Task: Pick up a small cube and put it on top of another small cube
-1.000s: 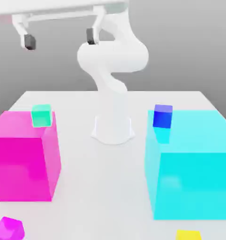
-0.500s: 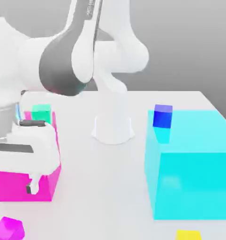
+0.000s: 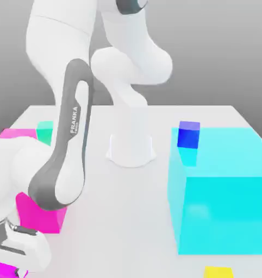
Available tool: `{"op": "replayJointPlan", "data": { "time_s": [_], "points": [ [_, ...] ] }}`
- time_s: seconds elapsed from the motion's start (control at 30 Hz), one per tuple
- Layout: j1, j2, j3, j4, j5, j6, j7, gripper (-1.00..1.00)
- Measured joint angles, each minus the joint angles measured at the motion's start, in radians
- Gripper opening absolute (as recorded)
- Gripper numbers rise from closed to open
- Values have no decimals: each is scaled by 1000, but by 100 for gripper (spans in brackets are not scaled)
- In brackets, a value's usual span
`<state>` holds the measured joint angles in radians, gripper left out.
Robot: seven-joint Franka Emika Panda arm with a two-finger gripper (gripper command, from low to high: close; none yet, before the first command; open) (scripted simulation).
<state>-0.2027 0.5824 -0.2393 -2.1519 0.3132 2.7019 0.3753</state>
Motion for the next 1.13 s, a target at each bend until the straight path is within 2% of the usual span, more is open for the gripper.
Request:
{"op": "replayJointPlan", "data": {
  "time_s": [0.17,0.57,0.87,0.97,1.0,1.13],
  "points": [
    [47,-130,-52,-31,-62,-99,47,-100],
    [338,-203,71,-33,-146,-187,257,-100],
    [572,-273,155,-40,-258,-208,453,-100],
    [589,-199,166,-37,-259,-131,464,-100],
    [589,-167,169,-36,-255,-100,461,100],
    [589,-167,169,-36,-255,-100,461,100]
  ]
}}
